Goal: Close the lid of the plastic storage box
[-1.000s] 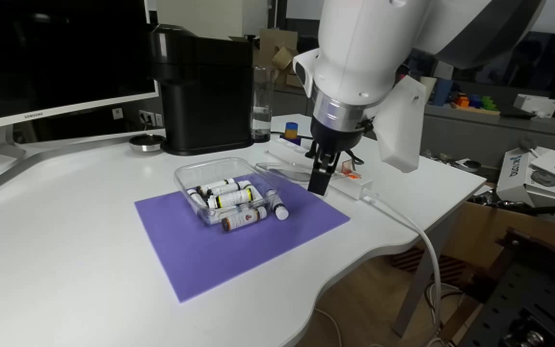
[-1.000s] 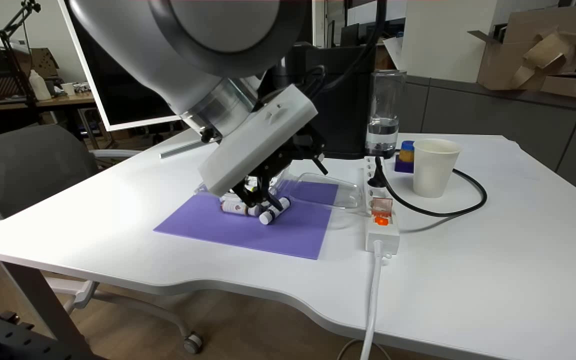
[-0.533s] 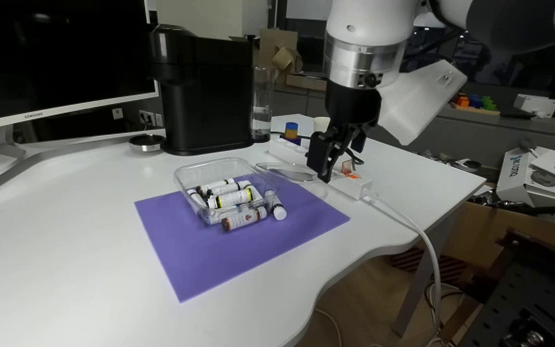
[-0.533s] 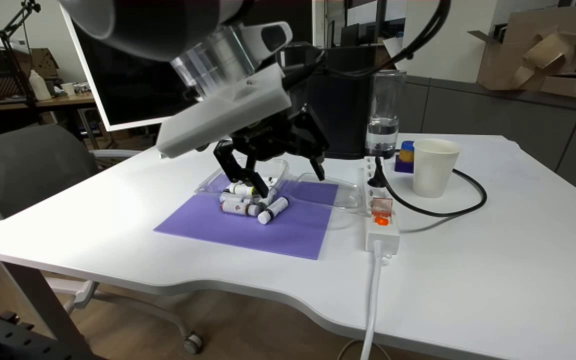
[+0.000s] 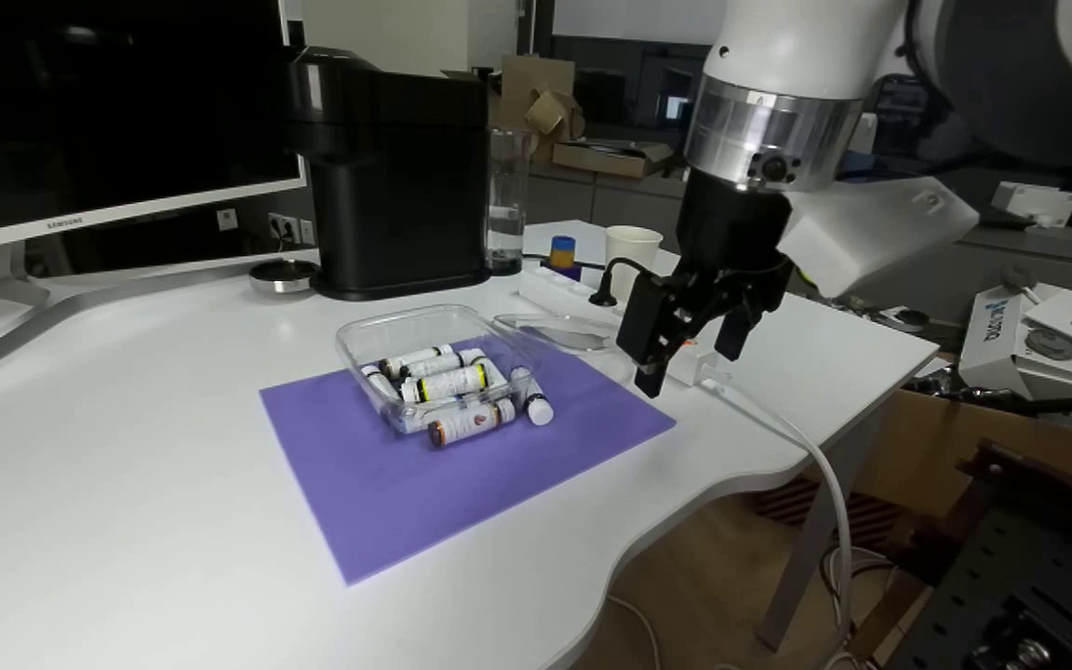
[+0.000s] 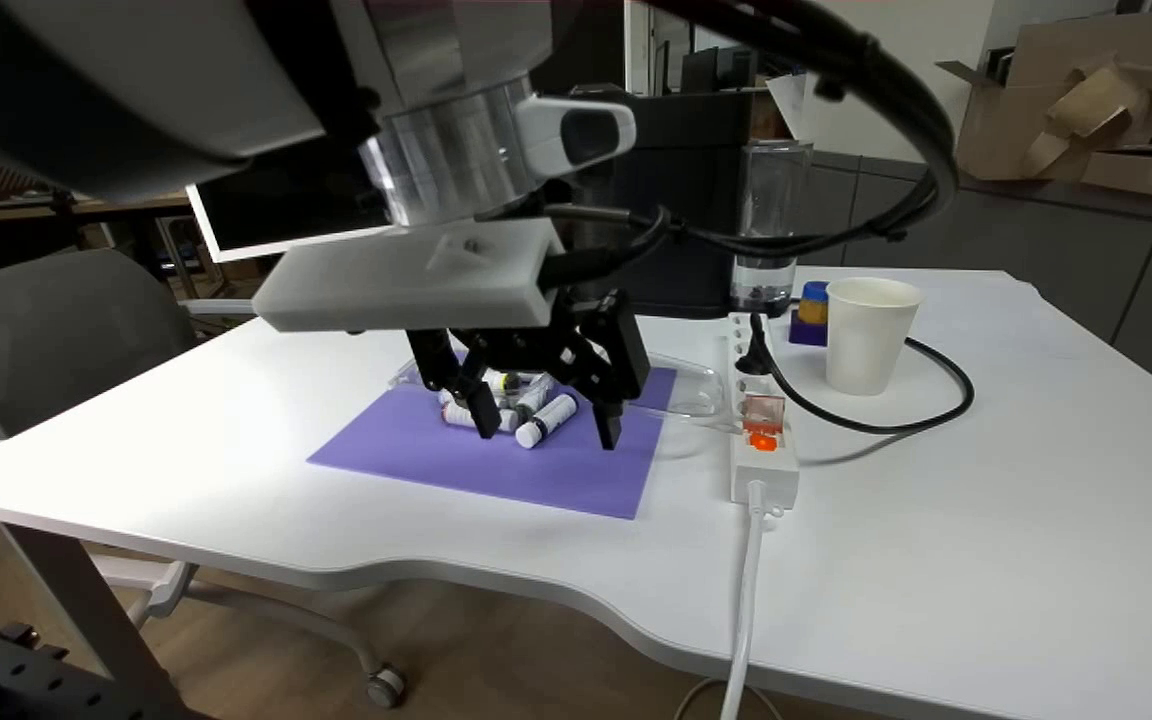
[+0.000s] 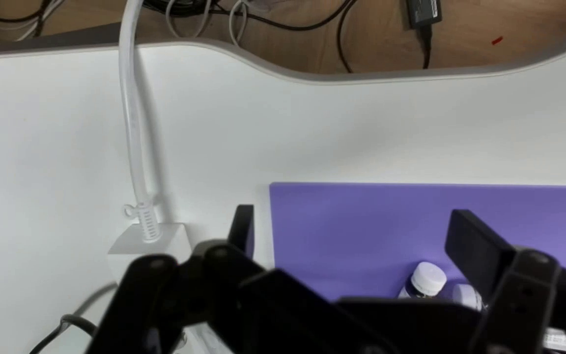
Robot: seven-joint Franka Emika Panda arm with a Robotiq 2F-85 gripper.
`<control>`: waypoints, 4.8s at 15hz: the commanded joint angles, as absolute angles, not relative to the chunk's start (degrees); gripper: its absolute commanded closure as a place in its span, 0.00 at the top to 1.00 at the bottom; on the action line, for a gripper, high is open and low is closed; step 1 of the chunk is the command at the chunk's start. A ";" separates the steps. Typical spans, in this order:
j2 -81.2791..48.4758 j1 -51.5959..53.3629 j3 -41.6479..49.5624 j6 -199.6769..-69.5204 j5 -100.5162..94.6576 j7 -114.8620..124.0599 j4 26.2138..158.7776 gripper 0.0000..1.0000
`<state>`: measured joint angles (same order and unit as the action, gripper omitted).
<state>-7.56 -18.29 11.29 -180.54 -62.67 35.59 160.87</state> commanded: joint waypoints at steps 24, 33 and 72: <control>-11.16 -10.38 16.56 -175.50 -66.42 83.64 148.42 1.00; -12.17 -6.80 22.26 -182.56 -74.03 106.75 142.11 1.00; -27.58 1.57 17.72 -197.49 -37.36 66.84 137.50 1.00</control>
<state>-33.12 9.99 26.35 -198.01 -36.34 78.13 132.18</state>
